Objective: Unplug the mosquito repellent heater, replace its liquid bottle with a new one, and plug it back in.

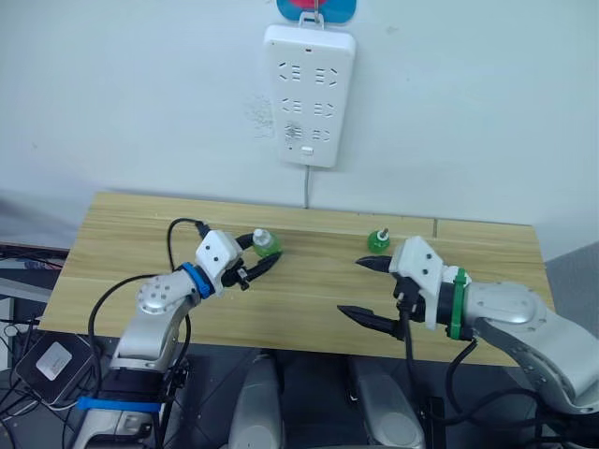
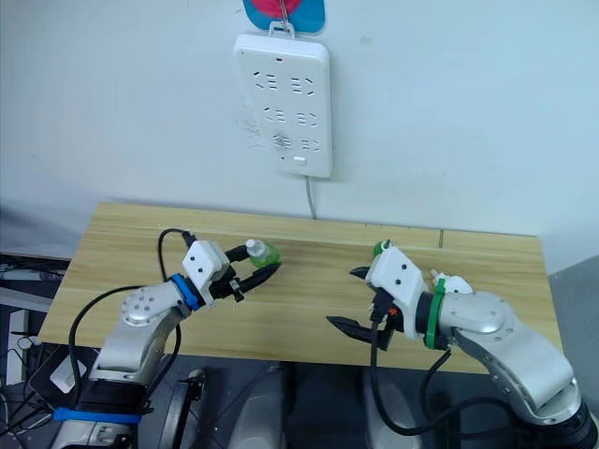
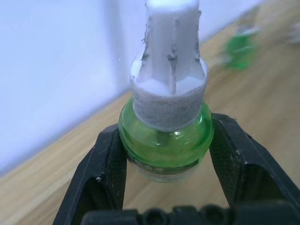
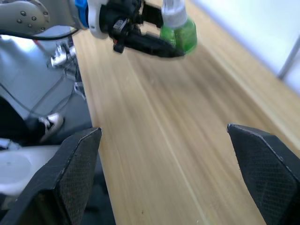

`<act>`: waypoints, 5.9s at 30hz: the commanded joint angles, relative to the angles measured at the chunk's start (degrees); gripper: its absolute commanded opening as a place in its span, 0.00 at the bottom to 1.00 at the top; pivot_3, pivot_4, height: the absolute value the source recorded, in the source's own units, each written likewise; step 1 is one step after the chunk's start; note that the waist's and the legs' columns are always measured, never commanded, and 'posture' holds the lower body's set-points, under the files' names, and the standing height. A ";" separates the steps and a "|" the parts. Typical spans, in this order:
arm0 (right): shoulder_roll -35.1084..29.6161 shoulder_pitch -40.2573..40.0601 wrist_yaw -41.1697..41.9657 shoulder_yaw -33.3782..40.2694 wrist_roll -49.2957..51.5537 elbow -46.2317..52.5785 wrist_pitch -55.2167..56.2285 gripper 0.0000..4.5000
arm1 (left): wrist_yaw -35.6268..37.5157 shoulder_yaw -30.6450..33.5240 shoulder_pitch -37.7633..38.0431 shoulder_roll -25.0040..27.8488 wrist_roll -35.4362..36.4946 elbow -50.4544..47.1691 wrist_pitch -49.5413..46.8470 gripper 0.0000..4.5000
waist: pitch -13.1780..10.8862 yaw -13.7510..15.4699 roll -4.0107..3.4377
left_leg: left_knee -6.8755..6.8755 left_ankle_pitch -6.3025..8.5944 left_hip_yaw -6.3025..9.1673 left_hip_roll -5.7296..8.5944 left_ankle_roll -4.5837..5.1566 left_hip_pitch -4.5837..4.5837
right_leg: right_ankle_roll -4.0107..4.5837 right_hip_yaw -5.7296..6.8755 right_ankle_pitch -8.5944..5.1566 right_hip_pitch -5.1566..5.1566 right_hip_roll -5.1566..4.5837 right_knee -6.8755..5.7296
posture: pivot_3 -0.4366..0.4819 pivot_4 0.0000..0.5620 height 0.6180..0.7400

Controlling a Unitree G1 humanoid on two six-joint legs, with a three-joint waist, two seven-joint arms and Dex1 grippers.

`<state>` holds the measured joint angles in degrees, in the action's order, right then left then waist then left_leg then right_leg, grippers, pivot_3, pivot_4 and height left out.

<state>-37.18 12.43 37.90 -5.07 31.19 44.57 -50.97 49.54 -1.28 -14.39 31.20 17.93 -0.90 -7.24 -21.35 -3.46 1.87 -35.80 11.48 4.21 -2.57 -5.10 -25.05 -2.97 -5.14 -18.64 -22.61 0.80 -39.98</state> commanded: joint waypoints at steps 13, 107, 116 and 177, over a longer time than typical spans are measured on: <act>9.66 15.33 -5.28 -5.27 0.51 -4.88 2.11 1.00 | 23.35 -9.45 -18.87 7.62 6.13 -3.44 -14.72 0.51 | 1.84 -2.78 0.10 | -0.02 -0.05 0.08 0.10 -0.07 -0.12 | 0.22 0.15 0.12 -0.14 0.06 -0.07 | 0.24 0.36 0.87; 20.47 10.80 -11.28 -11.54 -18.96 -8.95 14.51 0.49 | 17.51 -5.68 -16.66 0.14 5.16 -1.96 -10.50 0.51 | 6.92 -4.42 -0.09 | -1.06 -0.76 0.97 0.16 -0.24 -0.38 | 0.68 1.04 0.42 -0.57 0.15 -2.10 | 0.29 0.29 0.87; 12.11 17.34 10.74 -10.08 -9.91 -17.89 20.47 0.22 | 22.41 -6.07 -15.28 2.48 5.78 -4.62 -9.63 0.51 | 6.93 -4.47 -0.09 | -1.07 -0.76 0.97 0.16 -0.23 -0.38 | 0.68 1.05 0.42 -0.54 0.16 -2.09 | 0.30 0.30 0.87; 15.41 20.61 -2.31 -9.73 -11.52 -18.17 15.54 1.00 | 20.22 -7.22 -12.90 1.46 6.11 -7.47 -9.09 0.51 | 7.00 -4.42 -0.09 | -0.85 -0.75 0.94 0.00 -0.21 0.27 | 0.70 0.96 0.38 0.04 0.39 -1.92 | 0.30 0.30 0.87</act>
<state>-21.42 32.26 36.05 -15.79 21.14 26.61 -37.79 69.44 -8.68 -26.67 32.69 23.54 -6.54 -17.05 -14.35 -7.88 1.78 -36.65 10.73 5.16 -2.55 -5.31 -24.79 -2.27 -4.16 -18.26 -22.55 1.16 -41.89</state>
